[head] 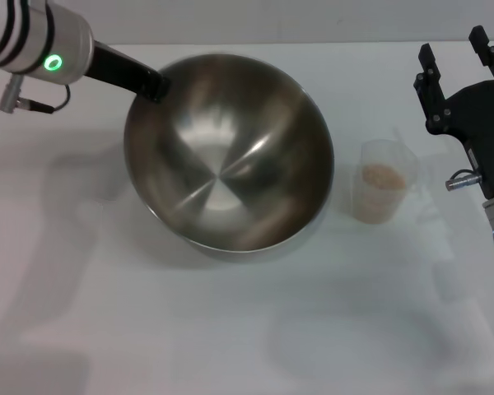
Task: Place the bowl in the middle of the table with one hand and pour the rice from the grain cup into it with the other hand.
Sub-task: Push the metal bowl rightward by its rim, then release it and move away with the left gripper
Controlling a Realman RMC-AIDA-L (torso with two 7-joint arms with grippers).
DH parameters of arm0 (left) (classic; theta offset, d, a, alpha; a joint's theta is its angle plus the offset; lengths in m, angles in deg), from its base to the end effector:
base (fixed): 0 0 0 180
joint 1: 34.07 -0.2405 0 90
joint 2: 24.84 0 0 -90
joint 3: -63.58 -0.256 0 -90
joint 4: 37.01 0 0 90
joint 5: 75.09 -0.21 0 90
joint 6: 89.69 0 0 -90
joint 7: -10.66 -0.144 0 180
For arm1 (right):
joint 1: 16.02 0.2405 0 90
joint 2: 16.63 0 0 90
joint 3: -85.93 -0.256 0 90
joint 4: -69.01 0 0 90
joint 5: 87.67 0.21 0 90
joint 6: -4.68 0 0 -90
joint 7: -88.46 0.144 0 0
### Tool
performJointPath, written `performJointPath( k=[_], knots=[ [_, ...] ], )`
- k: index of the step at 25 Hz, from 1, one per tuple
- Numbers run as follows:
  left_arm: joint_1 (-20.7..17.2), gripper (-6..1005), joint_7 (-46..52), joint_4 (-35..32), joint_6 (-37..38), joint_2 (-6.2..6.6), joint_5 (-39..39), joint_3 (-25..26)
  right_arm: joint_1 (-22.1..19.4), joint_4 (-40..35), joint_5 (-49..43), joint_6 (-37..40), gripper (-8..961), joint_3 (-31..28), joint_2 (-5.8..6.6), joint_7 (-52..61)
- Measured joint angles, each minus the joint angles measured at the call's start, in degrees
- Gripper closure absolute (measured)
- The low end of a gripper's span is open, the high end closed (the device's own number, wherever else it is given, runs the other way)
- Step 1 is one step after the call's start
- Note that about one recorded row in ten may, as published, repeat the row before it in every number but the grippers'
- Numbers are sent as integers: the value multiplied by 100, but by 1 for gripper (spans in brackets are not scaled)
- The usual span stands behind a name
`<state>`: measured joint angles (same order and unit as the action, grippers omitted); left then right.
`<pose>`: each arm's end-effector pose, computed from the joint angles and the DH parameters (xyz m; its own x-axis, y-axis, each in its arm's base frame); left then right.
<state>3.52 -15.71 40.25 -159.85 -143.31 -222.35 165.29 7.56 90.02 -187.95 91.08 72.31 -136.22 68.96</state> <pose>-0.1409 0.4082 0.0158 0.7957 0.5920 0.1282 0.5484 -0.6144 -0.5672 0.2650 0.2920 -0.0400 0.7853 0.3495 -0.5110 -0.4871 -0.1606 -0.8584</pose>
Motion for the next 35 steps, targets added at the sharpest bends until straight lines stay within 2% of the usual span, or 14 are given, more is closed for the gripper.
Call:
performJointPath(
  k=[7, 20, 35],
  knots=[
    [7, 958, -62, -290, 286, -1, 56, -50, 7, 0, 0, 0, 386, 0, 4, -1],
    [-10, 957, -243, -1268, 1366, 0, 59, -104, 6, -26, -1, 1, 386, 0, 6, -1],
    [-112, 952, -282, -1539, 1768, 0, 21, -99, 27, -44, -1, 1, 386, 0, 7, -2]
  ],
)
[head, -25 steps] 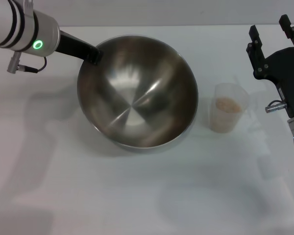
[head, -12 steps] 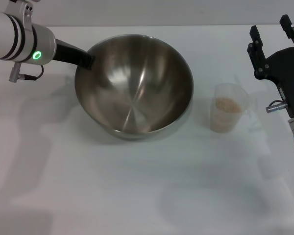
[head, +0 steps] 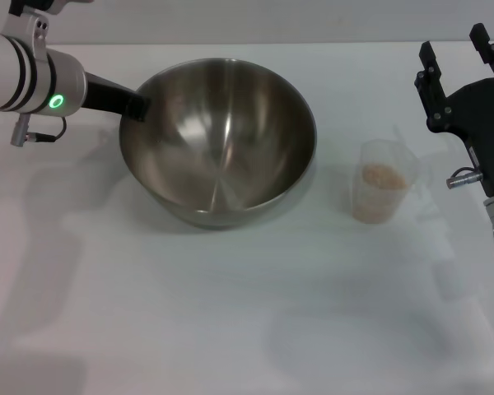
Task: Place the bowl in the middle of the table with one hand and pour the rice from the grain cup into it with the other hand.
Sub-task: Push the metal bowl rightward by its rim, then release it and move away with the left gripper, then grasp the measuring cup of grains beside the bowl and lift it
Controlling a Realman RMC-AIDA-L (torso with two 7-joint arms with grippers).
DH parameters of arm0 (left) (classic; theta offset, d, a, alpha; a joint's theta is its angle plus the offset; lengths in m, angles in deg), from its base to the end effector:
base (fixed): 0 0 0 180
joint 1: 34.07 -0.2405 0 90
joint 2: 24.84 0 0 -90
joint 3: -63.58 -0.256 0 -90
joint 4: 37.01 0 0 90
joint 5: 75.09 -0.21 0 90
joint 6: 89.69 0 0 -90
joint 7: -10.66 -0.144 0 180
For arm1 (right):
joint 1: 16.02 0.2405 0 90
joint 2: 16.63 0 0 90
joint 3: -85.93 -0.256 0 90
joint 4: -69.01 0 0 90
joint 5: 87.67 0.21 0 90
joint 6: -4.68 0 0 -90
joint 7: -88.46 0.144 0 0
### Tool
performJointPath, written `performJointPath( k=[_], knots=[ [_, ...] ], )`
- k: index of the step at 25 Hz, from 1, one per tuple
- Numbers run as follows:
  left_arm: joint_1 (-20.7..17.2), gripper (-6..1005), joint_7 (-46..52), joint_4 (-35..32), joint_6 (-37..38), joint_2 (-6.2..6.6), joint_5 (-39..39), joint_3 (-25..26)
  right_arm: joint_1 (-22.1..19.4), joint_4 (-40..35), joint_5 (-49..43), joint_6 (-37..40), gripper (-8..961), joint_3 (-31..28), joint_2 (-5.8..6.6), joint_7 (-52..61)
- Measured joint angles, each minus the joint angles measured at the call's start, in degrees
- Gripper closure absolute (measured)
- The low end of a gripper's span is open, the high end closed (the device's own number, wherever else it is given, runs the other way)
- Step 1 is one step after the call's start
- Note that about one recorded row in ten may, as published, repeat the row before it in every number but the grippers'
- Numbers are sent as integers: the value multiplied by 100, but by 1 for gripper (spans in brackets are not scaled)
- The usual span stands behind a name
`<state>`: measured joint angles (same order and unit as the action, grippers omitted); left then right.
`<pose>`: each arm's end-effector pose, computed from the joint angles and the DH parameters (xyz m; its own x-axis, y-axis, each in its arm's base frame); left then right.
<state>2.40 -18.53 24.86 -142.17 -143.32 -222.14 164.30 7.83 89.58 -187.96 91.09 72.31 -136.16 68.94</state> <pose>-0.1982 0.4264 -0.0069 0.7563 0.6247 0.1945 0.5849 -0.5124 -0.6288 0.2653 0.2936 -0.0387 0.7884 0.3536 -0.5034 -0.4793 -0.1599 -0.8630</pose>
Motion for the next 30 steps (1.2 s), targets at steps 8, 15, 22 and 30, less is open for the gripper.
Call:
performJointPath(
  k=[8, 15, 22, 30],
  knots=[
    [-269, 728, 52, 59, 516, -14, 34, -185, 25, -36, 0, -1, 386, 0, 0, 16],
    [-540, 510, 53, 328, 992, -18, 119, -285, 43, -80, 0, -1, 385, -5, 0, 44],
    [-1314, 340, 80, 970, 2688, -18, 322, -596, 60, -79, 0, -1, 386, -30, 0, 37],
    [-2081, 170, 81, 852, 5925, -5, 385, -1693, 61, -79, 0, -9, 386, -52, 0, 41]
  ],
)
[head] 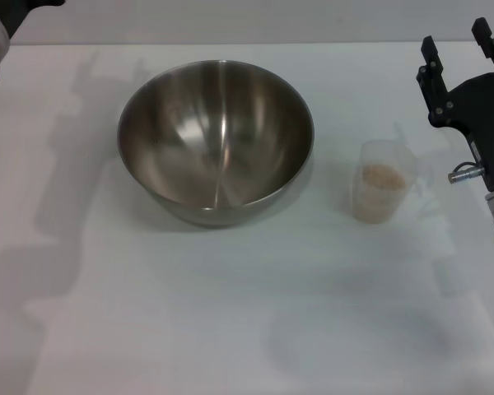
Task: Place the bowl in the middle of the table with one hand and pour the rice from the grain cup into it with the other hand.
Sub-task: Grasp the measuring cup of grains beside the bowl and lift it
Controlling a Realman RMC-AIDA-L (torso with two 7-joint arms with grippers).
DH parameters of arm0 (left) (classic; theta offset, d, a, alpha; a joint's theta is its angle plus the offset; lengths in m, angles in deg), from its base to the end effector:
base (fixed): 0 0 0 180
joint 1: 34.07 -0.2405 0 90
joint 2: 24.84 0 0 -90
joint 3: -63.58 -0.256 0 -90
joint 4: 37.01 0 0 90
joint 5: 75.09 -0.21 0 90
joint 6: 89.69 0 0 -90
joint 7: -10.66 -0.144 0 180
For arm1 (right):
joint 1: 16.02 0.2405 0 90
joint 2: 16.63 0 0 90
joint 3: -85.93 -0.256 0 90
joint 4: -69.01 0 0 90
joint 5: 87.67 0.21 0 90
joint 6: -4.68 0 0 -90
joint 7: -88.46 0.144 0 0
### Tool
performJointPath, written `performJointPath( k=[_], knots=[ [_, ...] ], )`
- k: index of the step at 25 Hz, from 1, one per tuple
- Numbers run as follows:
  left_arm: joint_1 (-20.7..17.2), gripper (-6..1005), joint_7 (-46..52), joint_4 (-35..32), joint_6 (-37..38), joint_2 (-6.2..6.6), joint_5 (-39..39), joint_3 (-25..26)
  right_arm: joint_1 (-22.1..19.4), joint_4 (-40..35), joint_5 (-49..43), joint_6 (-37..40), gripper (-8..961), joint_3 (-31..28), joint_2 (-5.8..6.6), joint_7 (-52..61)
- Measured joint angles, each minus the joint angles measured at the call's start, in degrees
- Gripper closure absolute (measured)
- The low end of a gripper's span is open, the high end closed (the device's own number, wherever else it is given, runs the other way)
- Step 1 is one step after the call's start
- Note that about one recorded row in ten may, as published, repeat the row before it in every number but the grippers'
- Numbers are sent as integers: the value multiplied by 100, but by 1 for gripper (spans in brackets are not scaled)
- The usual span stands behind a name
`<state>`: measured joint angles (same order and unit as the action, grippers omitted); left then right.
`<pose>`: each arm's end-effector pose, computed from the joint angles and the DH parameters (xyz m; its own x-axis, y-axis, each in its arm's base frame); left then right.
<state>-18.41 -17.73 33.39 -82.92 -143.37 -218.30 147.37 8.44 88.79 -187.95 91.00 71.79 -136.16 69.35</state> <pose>-0.2030 0.4061 0.0446 0.8269 0.0242 0.5618 0.5578 -0.1613 -0.8141 0.2653 0.2977 -0.0360 0.7893 0.3592 -0.4980 -0.4759 -0.1546 -0.8658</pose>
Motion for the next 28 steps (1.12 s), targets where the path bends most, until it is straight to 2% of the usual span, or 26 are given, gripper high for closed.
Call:
performJointPath(
  k=[4, 7, 8, 9, 10, 12, 14, 15, 18, 19, 20, 24, 26, 28],
  knots=[
    [24, 170, -16, -207, 549, 3, -15, -143, 21, 2, 19, -5, 386, -6, 0, 13],
    [95, 170, 36, -563, 1493, 11, -19, -390, 34, 12, 43, -11, 385, -6, 0, 29],
    [212, 170, 132, -988, 2340, 10, -21, -660, 42, 16, 49, -29, 385, -8, 0, 39],
    [212, 170, 132, -988, 2340, 10, -21, -660, 42, 16, 49, -29, 385, -8, 0, 39],
    [346, 170, 360, -1377, 2922, -2, -22, -830, 50, 26, 51, -57, 385, -13, 0, 41],
    [418, 170, 558, -1572, 3149, -8, -22, -882, 55, 37, 52, -64, 386, -13, 0, 41],
    [645, 170, 2292, -2470, 4004, 2, -42, -972, 59, 44, 53, -71, 386, -12, 0, 43],
    [645, 170, 2292, -2470, 4004, 2, -42, -972, 59, 44, 53, -71, 386, -12, 0, 43],
    [791, 170, 3762, -3226, 4712, 25, -240, -963, 59, 44, 53, -72, 386, -12, -3, 86],
    [791, 170, 3762, -3226, 4712, 25, -240, -963, 59, 44, 53, -72, 386, -12, -3, 86],
    [839, 170, 4391, -3672, 5114, 28, -341, -961, 59, 44, 53, -71, 386, -13, -3, 138],
    [866, 170, 4444, -4058, 5257, 31, -623, -950, 59, 13, 53, -72, 386, -26, 8, 503],
    [865, 170, 4078, -4142, 5196, 38, -785, -931, 59, 2, 53, -72, 385, -32, 15, 625],
    [846, 170, 3258, -4189, 5001, 47, -861, -929, 56, 3, 57, -76, 385, -35, 15, 652]
  ],
)
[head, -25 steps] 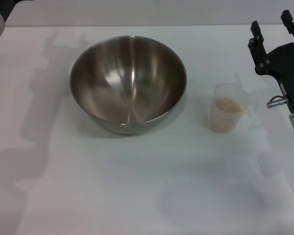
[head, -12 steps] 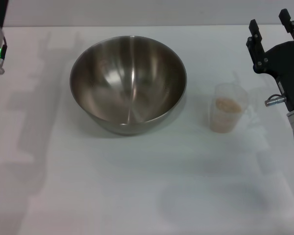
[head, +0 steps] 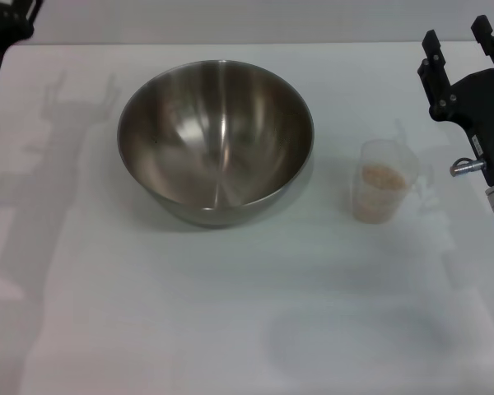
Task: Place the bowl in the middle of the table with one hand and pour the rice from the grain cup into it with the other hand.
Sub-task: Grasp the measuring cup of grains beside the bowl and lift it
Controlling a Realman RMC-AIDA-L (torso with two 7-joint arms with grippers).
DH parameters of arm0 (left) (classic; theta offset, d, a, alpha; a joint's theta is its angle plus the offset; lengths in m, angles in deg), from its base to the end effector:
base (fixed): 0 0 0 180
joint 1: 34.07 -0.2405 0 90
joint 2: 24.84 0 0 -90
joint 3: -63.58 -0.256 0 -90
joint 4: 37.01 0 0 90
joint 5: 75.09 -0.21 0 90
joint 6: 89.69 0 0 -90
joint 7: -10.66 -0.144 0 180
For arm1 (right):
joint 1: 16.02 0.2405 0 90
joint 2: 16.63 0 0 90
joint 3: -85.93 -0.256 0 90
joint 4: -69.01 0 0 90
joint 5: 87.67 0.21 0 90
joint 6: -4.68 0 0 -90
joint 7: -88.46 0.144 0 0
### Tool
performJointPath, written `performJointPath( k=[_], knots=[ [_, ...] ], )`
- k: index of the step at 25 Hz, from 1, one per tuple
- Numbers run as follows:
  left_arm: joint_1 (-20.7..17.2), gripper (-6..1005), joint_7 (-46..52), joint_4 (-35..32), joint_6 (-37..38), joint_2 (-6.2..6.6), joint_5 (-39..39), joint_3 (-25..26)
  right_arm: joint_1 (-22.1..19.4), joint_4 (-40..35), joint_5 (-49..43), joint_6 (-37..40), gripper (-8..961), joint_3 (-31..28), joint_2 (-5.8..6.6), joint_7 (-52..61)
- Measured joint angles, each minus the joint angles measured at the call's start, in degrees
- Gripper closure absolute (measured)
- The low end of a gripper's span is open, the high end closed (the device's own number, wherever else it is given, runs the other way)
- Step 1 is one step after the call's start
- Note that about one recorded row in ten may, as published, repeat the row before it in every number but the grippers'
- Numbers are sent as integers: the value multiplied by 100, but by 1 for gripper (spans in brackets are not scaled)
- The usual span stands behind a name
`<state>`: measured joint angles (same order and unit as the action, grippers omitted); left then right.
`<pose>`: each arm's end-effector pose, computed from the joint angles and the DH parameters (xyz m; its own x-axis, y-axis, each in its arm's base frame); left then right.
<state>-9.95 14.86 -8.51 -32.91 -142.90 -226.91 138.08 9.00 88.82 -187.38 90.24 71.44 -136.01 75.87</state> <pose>-0.2696 0.3814 0.0183 0.6614 -0.2072 0.7208 0.7113 -0.1314 -0.6905 0.2653 0.3020 -0.0347 0.7330 0.3338 -0.5927 -0.5646 -0.1876 -0.8038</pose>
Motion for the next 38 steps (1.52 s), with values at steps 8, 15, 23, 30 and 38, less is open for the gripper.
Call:
performJointPath(
  k=[8, 15, 23, 30, 38],
  knots=[
    [65, 170, -533, -58, -521, -23, -41, 3, -44, 104, 5, -131, 385, -59, -15, 44],
    [200, 170, -348, -239, -597, -20, -41, 145, -365, 586, 19, -264, 385, -63, -28, 9],
    [358, 170, -360, -371, -624, -10, -50, 160, -891, 1089, 161, -305, 385, -72, -42, -480],
    [451, 170, -400, -488, -628, -17, -54, 161, -1236, 1272, 163, -282, 386, -13, -50, -684],
    [455, 170, -583, -500, -633, -33, -59, 161, -1426, 1284, 164, -357, 386, 88, -51, -568]
  ],
)
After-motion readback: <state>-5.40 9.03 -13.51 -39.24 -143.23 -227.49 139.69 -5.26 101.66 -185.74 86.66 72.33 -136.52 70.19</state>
